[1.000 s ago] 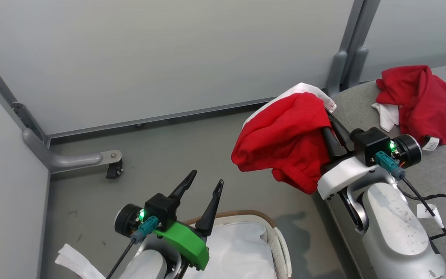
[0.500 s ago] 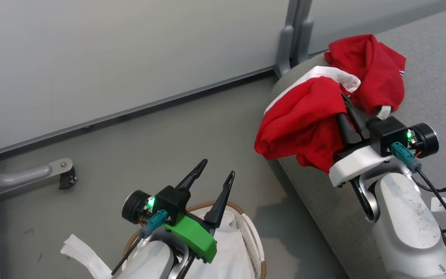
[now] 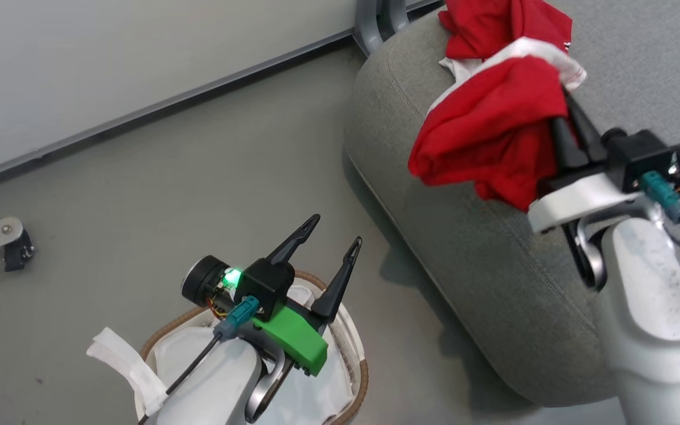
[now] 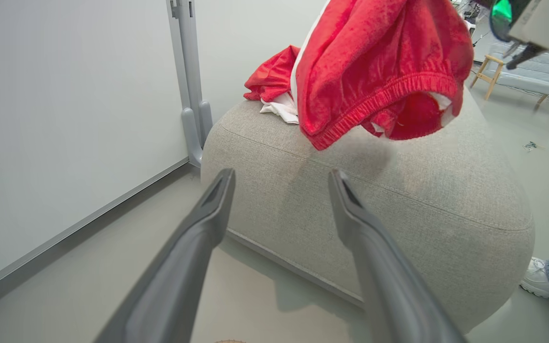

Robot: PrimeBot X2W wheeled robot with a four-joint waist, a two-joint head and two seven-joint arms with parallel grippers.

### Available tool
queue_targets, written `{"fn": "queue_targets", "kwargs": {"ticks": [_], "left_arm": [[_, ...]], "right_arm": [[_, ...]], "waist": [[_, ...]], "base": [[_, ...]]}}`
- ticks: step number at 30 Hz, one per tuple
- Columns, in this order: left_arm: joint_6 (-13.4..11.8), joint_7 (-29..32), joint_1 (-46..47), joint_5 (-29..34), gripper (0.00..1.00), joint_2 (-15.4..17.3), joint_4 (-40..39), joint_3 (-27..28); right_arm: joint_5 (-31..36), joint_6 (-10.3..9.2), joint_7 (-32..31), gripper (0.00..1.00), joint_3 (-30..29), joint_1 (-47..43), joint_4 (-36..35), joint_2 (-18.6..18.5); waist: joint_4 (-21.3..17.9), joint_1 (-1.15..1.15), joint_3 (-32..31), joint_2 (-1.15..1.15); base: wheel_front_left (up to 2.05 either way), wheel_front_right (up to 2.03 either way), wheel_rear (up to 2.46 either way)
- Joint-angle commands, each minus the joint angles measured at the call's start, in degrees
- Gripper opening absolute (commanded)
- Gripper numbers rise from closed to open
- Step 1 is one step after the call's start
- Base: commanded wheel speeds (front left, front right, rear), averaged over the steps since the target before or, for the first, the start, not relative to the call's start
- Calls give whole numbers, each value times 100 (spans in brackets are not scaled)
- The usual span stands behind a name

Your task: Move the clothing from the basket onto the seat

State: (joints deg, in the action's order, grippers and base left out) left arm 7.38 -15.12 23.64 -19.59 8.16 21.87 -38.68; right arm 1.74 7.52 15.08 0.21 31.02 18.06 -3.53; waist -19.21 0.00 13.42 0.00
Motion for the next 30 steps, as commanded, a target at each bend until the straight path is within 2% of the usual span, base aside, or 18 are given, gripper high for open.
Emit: {"fn": "queue_targets", "kwargs": {"ticks": [1, 8, 11, 17, 22, 30], "left_arm": [[19, -3, 155, 53, 100, 90, -50, -6], [19, -4, 498, 123, 100, 225, -183, -101], [19, -4, 694, 175, 100, 274, -230, -176], [19, -3, 1034, 311, 100, 356, -405, -145], [19, -4, 1173, 422, 100, 406, -517, -95], [19, -4, 1155, 463, 100, 387, -545, -78]], "right_arm": [[32, -7, 13, 0, -107, 301, -83, -139], [203, -6, 12, 0, -581, 1566, -30, -836], [240, -7, 12, 0, -758, 2130, 179, -1326], [322, -7, 13, 0, -1020, 2856, 740, -1985], [385, -6, 12, 0, -1341, 2949, 1170, -2098], [473, -6, 12, 0, -1942, 2354, 1686, -1859]], "waist": [[-107, 0, 370, 0], [187, 0, 992, 0], [394, 0, 1382, 0], [707, 0, 2080, 0], [834, 0, 2480, 0], [895, 0, 2642, 0]], "base": [[0, 0, 0], [0, 0, 0], [0, 0, 0], [0, 0, 0], [0, 0, 0], [0, 0, 0]]}}
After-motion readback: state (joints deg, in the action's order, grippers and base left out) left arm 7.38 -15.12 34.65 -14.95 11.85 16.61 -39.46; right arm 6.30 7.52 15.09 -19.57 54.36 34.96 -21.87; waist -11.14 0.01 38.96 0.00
